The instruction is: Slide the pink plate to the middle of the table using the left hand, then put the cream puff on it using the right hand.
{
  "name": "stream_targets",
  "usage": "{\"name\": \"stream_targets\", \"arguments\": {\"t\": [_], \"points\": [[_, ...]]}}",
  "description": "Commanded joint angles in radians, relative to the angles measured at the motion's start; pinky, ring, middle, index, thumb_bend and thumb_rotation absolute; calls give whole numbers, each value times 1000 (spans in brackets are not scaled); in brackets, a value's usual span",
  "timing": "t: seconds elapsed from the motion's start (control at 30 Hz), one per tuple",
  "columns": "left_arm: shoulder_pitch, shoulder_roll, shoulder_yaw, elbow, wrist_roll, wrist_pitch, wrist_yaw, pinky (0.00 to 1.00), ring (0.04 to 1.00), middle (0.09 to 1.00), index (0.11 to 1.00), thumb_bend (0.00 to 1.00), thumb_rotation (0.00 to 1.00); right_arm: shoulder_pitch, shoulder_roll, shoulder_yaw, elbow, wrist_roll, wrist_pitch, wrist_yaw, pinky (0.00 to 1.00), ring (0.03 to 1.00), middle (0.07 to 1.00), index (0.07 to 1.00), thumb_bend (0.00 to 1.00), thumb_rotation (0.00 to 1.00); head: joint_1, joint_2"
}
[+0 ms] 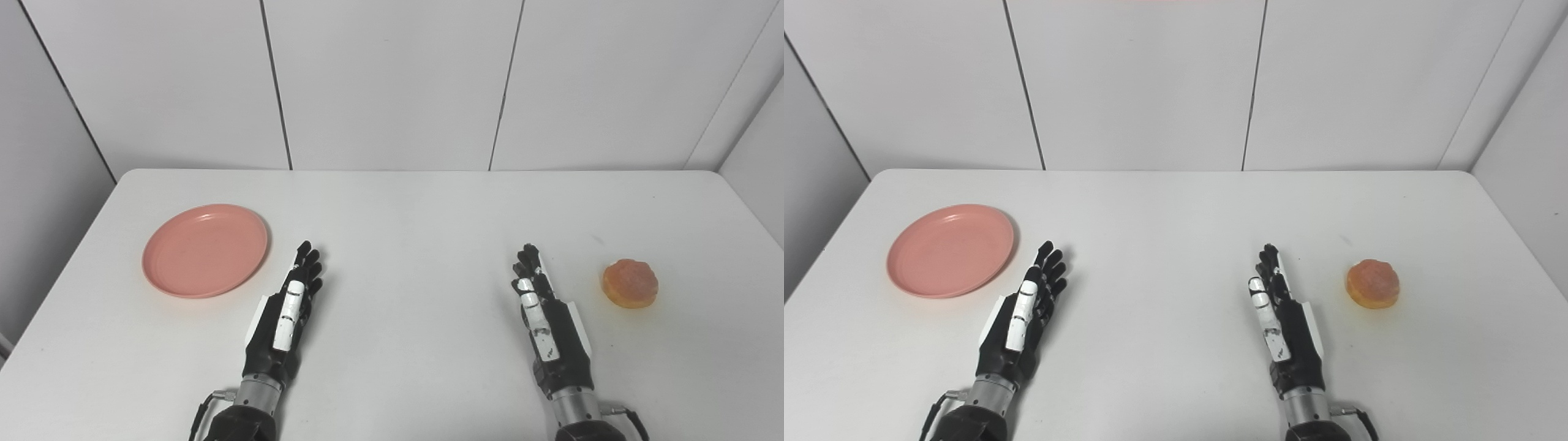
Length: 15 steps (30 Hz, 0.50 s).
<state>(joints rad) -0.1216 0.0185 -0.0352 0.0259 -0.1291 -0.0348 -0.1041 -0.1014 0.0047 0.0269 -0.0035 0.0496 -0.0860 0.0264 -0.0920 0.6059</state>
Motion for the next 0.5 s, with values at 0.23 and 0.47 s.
{"name": "stream_targets", "arguments": {"t": [0.23, 0.47], "points": [[16, -14, -22, 54, 30, -44, -5, 1000, 1000, 1000, 1000, 574, 1000, 25, -27, -13, 42, 28, -13, 28, 1000, 1000, 1000, 1000, 656, 858, 162, -64], [22, -80, -30, 107, 68, -85, 39, 1000, 1000, 1000, 1000, 530, 1000, 18, -63, -54, 145, 84, -106, 68, 1000, 1000, 1000, 1000, 550, 871, 315, -152]]}}
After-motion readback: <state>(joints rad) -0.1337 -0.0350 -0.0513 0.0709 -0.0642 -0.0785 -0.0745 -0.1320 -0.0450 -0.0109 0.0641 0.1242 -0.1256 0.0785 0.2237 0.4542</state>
